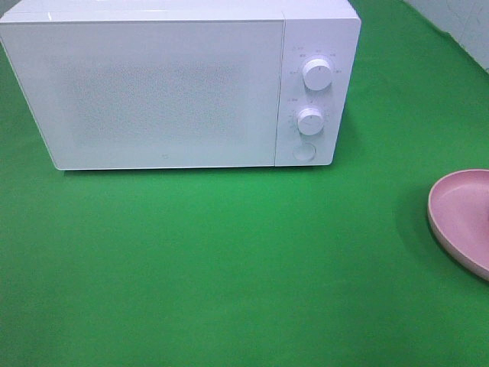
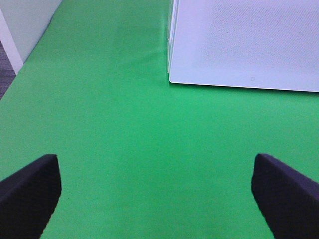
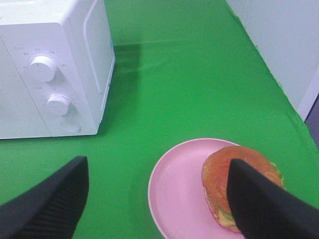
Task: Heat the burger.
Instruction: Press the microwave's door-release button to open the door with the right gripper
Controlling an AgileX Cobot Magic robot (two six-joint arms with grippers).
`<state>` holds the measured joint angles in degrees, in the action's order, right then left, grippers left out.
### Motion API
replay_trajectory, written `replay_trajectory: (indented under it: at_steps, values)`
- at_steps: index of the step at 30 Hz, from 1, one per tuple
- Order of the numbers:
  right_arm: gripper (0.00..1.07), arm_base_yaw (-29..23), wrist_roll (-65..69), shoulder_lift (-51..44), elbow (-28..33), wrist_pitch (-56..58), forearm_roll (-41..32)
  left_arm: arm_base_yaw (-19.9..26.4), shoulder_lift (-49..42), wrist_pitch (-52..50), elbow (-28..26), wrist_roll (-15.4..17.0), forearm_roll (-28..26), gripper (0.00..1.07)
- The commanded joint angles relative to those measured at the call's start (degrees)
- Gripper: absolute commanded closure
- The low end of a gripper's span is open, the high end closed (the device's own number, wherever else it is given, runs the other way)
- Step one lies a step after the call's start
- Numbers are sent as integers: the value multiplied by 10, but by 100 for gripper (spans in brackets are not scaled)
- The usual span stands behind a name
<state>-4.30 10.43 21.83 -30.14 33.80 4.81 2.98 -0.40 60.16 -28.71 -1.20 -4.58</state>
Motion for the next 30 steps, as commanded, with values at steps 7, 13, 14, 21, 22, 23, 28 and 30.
replay_trajectory:
  at_steps: [7,13,14,21,22,23,28,30]
  values:
    - [34,0,1,74,-2,-81,5,-3,-14,-6,1,0,0,10]
    - [34,0,1,151,-2,-152,5,-3,-14,-6,1,0,0,10]
    - [34,0,1,174,-2,-176,5,-3,-14,-6,1,0,0,10]
    - [34,0,1,247,-2,-262,5,-3,-14,-6,1,0,0,10]
    - [34,0,1,247,-2,-262,5,-3,-14,-6,1,0,0,10]
    - [34,0,1,264,-2,-288,6,-3,-14,-6,1,0,0,10]
    - [34,0,1,305,17,-400,10,-3,-14,-6,1,0,0,10]
    - [34,0,0,322,29,-451,10,-3,-14,-6,1,0,0,10]
